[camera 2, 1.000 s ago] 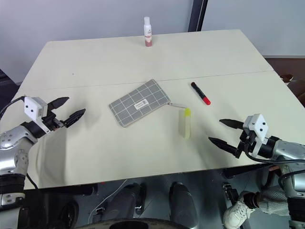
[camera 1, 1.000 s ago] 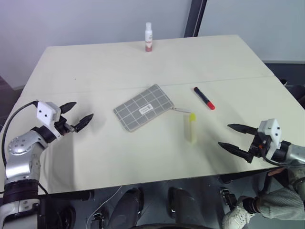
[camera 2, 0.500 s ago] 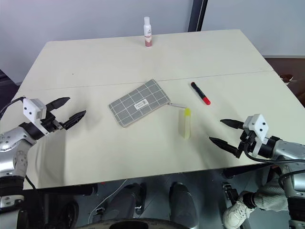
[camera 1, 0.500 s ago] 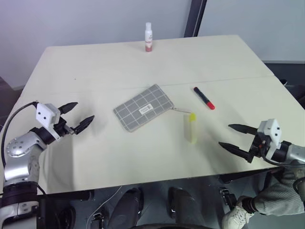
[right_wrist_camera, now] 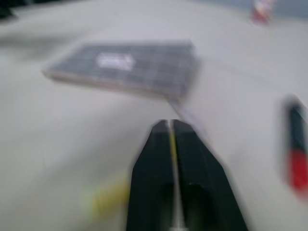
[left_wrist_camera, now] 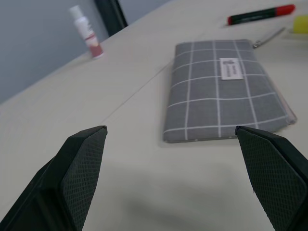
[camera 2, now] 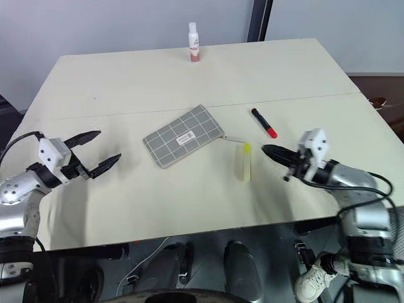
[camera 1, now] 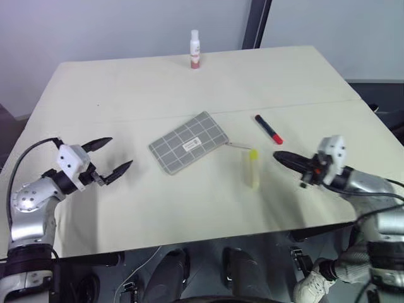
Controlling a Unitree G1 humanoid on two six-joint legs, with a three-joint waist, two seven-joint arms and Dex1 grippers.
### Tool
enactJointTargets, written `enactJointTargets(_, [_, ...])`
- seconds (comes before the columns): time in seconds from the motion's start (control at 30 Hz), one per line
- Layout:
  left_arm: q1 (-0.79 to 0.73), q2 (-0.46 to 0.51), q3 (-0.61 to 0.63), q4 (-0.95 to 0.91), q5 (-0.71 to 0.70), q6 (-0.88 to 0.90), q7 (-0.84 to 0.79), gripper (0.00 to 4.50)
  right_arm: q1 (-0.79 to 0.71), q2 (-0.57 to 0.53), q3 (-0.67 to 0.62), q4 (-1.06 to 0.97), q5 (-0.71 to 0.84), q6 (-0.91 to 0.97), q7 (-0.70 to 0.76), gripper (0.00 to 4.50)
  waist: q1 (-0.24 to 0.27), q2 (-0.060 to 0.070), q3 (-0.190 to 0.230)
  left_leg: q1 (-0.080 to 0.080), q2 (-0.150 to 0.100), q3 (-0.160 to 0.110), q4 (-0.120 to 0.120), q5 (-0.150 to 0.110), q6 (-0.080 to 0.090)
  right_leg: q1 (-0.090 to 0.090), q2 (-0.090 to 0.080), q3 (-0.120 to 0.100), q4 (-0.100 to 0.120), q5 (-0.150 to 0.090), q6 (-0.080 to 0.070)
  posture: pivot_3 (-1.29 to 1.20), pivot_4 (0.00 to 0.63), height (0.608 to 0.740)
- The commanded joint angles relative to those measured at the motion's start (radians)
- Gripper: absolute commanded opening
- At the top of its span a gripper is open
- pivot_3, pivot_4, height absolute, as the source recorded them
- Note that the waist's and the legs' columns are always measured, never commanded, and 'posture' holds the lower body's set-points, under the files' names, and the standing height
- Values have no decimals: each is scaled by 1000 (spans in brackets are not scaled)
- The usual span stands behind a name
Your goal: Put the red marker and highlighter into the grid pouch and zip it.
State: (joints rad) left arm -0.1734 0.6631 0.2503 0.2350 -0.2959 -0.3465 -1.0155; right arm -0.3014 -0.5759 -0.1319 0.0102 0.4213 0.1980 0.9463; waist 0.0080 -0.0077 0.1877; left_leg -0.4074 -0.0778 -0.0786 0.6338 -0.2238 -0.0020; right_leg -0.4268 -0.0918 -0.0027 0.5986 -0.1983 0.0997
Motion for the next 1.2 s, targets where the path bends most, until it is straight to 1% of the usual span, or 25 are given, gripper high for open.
enactJointTargets(0.03, [-28, -3, -30, 17, 53, -158, -2, 4500, -160, 115, 97, 88, -125, -78, -137, 32, -3, 0, 0, 0, 0, 0, 0, 0, 0, 0, 0, 0, 0, 0, 0, 0, 150, 740])
enactJointTargets(0.13, [-43, 3, -64, 65, 129, -304, 20, 4500, -305, 209, 173, 277, -268, -144, -273, 32, -2, -1, 0, 0, 1, 0, -1, 1, -2, -1, 3, 0, 1, 1, -1, 0, 150, 740])
enactJointTargets(0.2, [-53, 3, -83, 99, 184, -379, 50, 4500, -382, 253, 190, 388, -317, -168, -340, 32, 1, 0, 0, 0, 1, 0, -2, 2, -2, -2, 4, 0, 1, 2, -1, 0, 150, 740])
enactJointTargets(0.27, [-65, 1, -102, 123, 218, -423, 79, 4500, -430, 274, 232, 469, -367, -219, -345, 32, 3, 0, 0, 0, 1, 0, -3, 2, -3, -3, 4, 0, 1, 3, 1, 0, 150, 740])
enactJointTargets(0.37, [-87, 6, -144, 173, 307, -518, 128, 4500, -490, 310, 289, 601, -440, -285, -365, 32, -1, 0, 0, 0, 1, 1, -3, 2, -3, -4, 5, 0, 2, 3, 2, 0, 150, 740])
enactJointTargets(0.53, [-142, -10, -195, 236, 419, -573, 244, 4500, -580, 343, 375, 820, -576, -338, -437, 32, -16, 0, 0, 0, 1, 1, -3, 2, -3, -6, 5, 0, 8, 3, 2, 0, 150, 740])
enactJointTargets(0.73, [-187, 4, -275, 316, 538, -622, 336, 4500, -634, 353, 417, 923, -658, -357, -472, 32, -28, 0, 0, 2, 2, 1, -3, 5, -8, -9, 7, 1, 17, 4, 1, 0, 150, 740])
enactJointTargets(0.87, [-235, -6, -318, 361, 622, -619, 420, 4500, -643, 351, 405, 934, -660, -371, -461, 32, -26, 0, 0, 5, 5, 0, -3, 7, -11, -7, 11, 1, 19, 4, -1, 0, 150, 740])
enactJointTargets(0.97, [-272, -17, -343, 388, 673, -604, 485, 4500, -642, 347, 400, 926, -658, -373, -451, 32, -26, 0, 0, 11, 5, 0, -3, 8, -11, -1, 11, 1, 19, 4, -1, 0, 150, 740])
enactJointTargets(1.07, [-301, -22, -365, 422, 687, -600, 527, 4500, -638, 343, 397, 919, -657, -374, -447, 32, -28, 0, 0, 14, 5, 0, -3, 8, -11, 1, 11, 1, 19, 4, -1, 0, 150, 740])
enactJointTargets(1.17, [-314, -40, -386, 446, 650, -584, 513, 4500, -631, 340, 395, 908, -656, -374, -444, 32, -28, 0, 0, 14, 5, 0, -4, 8, -11, 1, 11, 1, 20, 4, -1, 0, 150, 740])
enactJointTargets(1.2, [-313, -50, -392, 447, 632, -579, 505, 3983, -630, 340, 394, 906, -655, -373, -444, 0, -28, 0, 0, 14, 5, 0, -4, 8, -11, 1, 11, 1, 20, 4, -1, 0, 150, 740])
